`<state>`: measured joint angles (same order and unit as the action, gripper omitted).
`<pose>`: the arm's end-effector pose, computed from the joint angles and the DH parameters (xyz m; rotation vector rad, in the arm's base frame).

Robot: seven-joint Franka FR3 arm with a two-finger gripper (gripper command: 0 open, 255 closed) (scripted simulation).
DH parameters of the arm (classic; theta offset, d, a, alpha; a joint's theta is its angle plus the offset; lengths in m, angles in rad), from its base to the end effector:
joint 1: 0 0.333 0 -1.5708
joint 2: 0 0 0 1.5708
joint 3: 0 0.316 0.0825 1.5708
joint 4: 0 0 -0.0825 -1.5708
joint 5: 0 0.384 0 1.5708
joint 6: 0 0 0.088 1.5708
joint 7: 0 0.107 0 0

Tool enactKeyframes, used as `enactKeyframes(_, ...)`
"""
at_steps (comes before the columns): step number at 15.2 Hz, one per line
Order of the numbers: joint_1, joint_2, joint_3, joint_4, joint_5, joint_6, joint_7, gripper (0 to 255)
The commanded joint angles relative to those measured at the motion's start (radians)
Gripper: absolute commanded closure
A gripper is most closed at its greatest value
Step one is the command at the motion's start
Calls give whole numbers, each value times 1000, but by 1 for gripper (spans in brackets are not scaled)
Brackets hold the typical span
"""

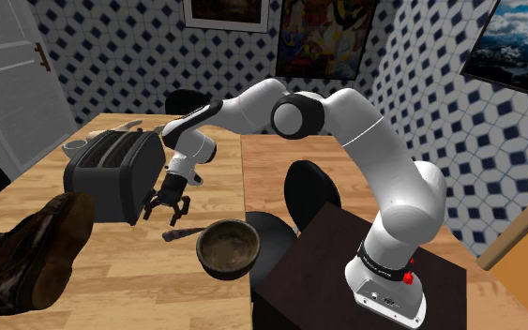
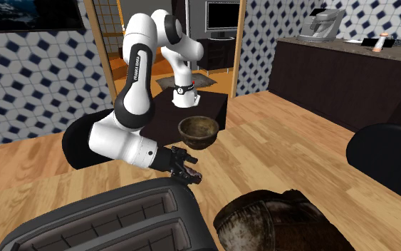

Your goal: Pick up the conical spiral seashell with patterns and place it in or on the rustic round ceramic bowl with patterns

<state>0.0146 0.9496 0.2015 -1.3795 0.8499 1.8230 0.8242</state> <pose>0.6683 0.1827 0.1488 -1.9896 1.2278 1.1069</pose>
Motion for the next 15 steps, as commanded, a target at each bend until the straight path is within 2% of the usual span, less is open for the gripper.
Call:
enactKeyframes(1,11,8,5,-3,7,18,0,0)
enactKeyframes(11,23,14,11,-14,15,41,-5,0)
enactKeyframes(12,23,14,11,-14,15,41,-5,255)
enactKeyframes(15,23,14,11,-14,15,41,-5,255)
